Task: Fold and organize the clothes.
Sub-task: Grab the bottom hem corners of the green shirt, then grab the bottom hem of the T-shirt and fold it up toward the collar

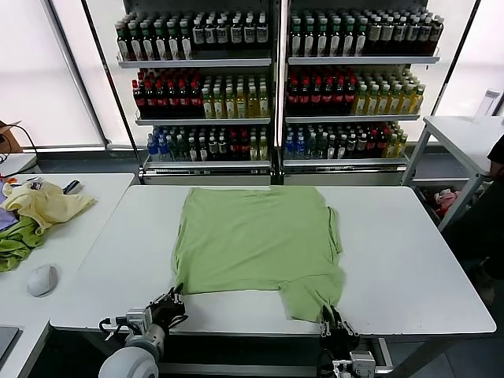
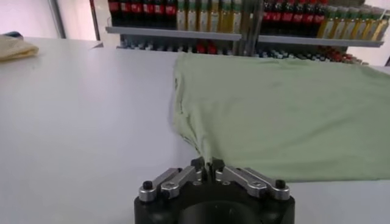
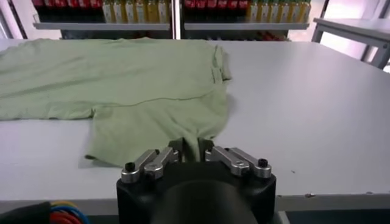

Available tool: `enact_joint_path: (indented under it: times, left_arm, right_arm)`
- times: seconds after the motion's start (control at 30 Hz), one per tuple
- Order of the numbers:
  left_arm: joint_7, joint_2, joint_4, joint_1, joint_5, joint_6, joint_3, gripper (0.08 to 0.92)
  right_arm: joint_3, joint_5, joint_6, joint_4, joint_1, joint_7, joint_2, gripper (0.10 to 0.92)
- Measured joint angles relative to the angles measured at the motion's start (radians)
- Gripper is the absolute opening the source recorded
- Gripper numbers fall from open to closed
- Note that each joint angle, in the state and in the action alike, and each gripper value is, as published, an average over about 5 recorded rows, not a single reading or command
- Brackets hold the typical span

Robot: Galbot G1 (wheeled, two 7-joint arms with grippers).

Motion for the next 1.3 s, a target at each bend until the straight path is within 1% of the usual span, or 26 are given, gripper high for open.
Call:
enact_joint_path:
  times: [0.1,0.33,0.63,0.93,1.3]
  left_arm:
    - [0.005,0.006,-0.010,0.002,-0.022,-0.030,-0.006,0.107]
    - [0.010,0.032,-0.053,-0.006,-0.076,-0.111,-0.029,0.107]
    - [0.025,0.078,-0.066,-0.047,-0.131,-0.170,-0.026,0.109]
    - [0.024,0.116,0.005,-0.151,-0.173,-0.190,0.009,0.106]
    - [0.018,0.117,0.149,-0.301,-0.169,-0.184,0.084,0.106]
  right_arm:
    - [0.011,-0.001,0.029,0.023,0.004,-0.019,-0.009,0.128]
    - [0.058,0.007,0.097,0.054,0.040,-0.056,-0.043,0.128]
    - [0.068,0.023,0.130,0.016,0.154,-0.074,-0.073,0.128]
    - [0.032,0.038,0.138,-0.101,0.335,-0.086,-0.119,0.128]
    - [-0.056,0.033,0.152,-0.275,0.559,-0.097,-0.172,0.128]
